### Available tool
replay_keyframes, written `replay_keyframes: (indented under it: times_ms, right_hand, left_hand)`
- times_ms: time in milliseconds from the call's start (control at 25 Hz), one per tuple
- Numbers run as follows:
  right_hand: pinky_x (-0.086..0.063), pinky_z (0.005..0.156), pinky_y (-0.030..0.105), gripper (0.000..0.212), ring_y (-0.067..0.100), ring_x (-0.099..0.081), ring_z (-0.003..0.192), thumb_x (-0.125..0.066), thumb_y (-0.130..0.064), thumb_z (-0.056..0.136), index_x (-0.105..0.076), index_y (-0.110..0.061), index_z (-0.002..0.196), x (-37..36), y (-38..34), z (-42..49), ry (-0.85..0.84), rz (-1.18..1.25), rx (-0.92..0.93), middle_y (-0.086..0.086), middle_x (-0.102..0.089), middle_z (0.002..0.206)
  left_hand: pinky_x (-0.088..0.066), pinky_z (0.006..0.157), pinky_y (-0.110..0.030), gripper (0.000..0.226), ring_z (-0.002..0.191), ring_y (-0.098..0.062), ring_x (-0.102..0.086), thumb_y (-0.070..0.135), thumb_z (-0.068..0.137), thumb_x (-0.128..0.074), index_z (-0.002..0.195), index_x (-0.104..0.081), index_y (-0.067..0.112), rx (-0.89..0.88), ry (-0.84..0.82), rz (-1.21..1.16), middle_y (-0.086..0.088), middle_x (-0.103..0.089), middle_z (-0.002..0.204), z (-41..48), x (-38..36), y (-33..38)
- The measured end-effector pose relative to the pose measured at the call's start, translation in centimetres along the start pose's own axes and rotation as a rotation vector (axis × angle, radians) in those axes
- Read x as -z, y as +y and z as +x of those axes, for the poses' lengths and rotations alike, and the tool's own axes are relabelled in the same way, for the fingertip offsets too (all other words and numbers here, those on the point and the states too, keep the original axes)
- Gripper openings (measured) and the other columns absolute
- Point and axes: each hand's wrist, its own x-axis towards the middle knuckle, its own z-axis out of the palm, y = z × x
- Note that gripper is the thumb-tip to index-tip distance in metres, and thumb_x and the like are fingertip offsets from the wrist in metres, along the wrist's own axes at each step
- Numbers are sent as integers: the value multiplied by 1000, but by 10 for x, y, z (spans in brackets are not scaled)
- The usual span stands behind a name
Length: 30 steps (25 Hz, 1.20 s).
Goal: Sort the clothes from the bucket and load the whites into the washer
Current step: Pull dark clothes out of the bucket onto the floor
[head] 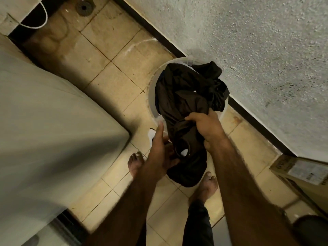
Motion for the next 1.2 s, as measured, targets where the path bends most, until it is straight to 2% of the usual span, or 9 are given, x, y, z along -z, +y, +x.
replay_keyframes:
  times_ms: [120, 200, 520, 640, 800, 920, 1000, 1120, 1200]
  right_hand:
    - [-61, 87, 46, 56, 31, -73, 100, -70, -15, 64, -69, -20, 120, 3, 10, -32, -87, 59, 37, 6, -77, 108]
    - [-61, 88, 45, 49, 28, -74, 98, -70, -15, 66, -73, -22, 114, 3, 17, -45, -138, 36, 25, 3, -79, 104]
    - [-50, 65, 16, 85, 6, -59, 93, -85, -27, 75, -37, -30, 145, 14, 37, -49, -6, -208, 42, -15, -57, 110]
    - [-54, 76, 21, 67, 11, -61, 110, -78, -31, 80, -46, -34, 139, 9, 43, -49, 44, -217, 163, -12, -56, 125]
    - [-52, 104, 40, 58, 19, -60, 125, -71, -36, 91, -50, -26, 143, -9, 36, -55, -88, -347, 134, -8, -61, 128]
    - [-47, 111, 43, 63, 18, -51, 134, -65, -33, 94, -40, -31, 151, -26, 37, -77, -229, -469, 320, -4, -55, 145]
    - [-42, 115, 44, 59, 17, -49, 135, -63, -29, 94, -42, -32, 149, -42, 43, -94, -362, -513, 401, -3, -53, 146]
    - [-41, 113, 34, 47, 11, -51, 124, -61, -24, 95, -54, -28, 142, -59, 47, -101, -379, -481, 434, -2, -56, 138]
    - [-46, 109, 35, 36, 8, -55, 116, -58, -22, 96, -63, -27, 131, -60, 47, -93, -283, -366, 323, -3, -61, 131]
  left_hand:
    - [-50, 105, -44, 79, 127, -30, -61, 76, 89, -44, 140, -59, 17, -63, -244, -33, -12, -63, 139, 14, -5, 22]
    - [-52, 104, -43, 70, 125, -30, -62, 68, 91, -52, 135, -63, 14, -117, -272, -78, -15, -63, 138, 19, -9, 41]
    - [-60, 73, -32, 57, 88, -26, -72, 40, 72, -86, 118, -68, 12, -167, 302, 417, -6, -75, 98, 18, -6, 61]
    - [-50, 63, -22, 47, 76, -14, -62, 37, 85, -76, 125, -64, 15, -247, 390, 534, 4, -65, 88, 15, 2, 52]
    - [-57, 91, -38, 41, 98, -26, -68, 31, 93, -66, 132, -60, 18, -280, 478, 531, -8, -70, 113, 12, 20, 34]
    - [-62, 71, -33, 30, 77, -22, -76, 29, 99, -52, 100, -79, 16, -195, 381, 252, -10, -77, 91, 12, 38, 39]
    - [-60, 65, -27, 59, 70, -13, -76, 37, 105, -37, 74, -84, 19, -248, 230, 52, -7, -78, 83, 13, 54, 40]
    - [-48, 109, -42, 62, 123, -24, -63, 56, 102, -31, 124, -71, 14, -252, 190, 12, -12, -65, 135, 15, 72, 41]
    - [-37, 116, -53, 61, 133, -36, -52, 51, 102, -38, 142, -53, 8, -173, 183, 130, -18, -54, 146, 18, 77, 43]
